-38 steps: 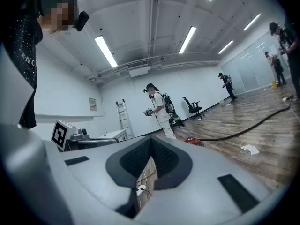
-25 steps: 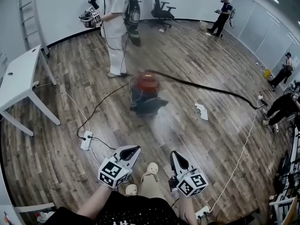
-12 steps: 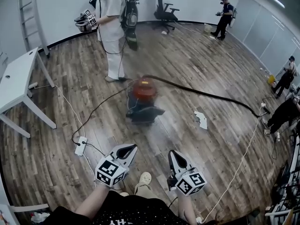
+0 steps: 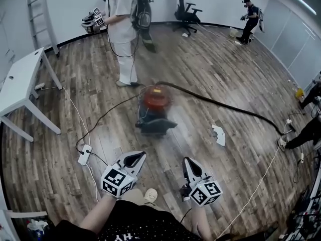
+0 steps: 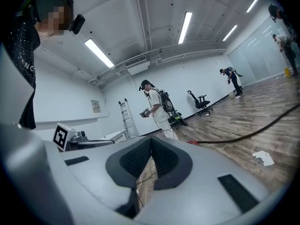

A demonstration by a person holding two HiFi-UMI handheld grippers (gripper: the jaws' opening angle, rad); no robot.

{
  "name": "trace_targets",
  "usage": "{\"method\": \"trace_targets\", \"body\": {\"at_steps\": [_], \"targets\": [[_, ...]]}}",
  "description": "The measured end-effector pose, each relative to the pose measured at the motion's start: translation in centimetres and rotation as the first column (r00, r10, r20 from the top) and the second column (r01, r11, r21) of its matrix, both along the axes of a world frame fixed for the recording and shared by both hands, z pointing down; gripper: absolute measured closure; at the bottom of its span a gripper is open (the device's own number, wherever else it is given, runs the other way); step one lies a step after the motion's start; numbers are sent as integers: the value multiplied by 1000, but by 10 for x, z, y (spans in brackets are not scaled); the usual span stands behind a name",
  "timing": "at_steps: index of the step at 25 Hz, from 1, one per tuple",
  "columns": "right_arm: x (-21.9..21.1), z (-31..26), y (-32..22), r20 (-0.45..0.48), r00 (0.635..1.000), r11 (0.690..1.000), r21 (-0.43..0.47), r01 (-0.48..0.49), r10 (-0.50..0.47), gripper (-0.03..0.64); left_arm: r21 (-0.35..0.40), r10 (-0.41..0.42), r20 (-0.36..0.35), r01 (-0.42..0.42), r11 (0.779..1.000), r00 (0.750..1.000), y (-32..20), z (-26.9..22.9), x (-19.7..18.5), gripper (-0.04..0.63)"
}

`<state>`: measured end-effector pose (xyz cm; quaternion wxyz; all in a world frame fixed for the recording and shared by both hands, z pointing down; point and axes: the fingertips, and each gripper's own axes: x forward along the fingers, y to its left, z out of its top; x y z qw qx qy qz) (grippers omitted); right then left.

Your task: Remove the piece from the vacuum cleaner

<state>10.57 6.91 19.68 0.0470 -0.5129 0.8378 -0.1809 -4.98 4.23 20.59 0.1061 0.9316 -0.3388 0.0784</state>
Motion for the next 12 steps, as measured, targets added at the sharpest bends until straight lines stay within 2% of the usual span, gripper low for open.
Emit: {"method": "trace_targets", "body": {"at_steps": [12], "targets": [[11, 10, -51, 7, 999, 999, -36, 37, -36, 606, -26, -28, 1, 28, 999, 1000, -51, 8, 17, 586]]}}
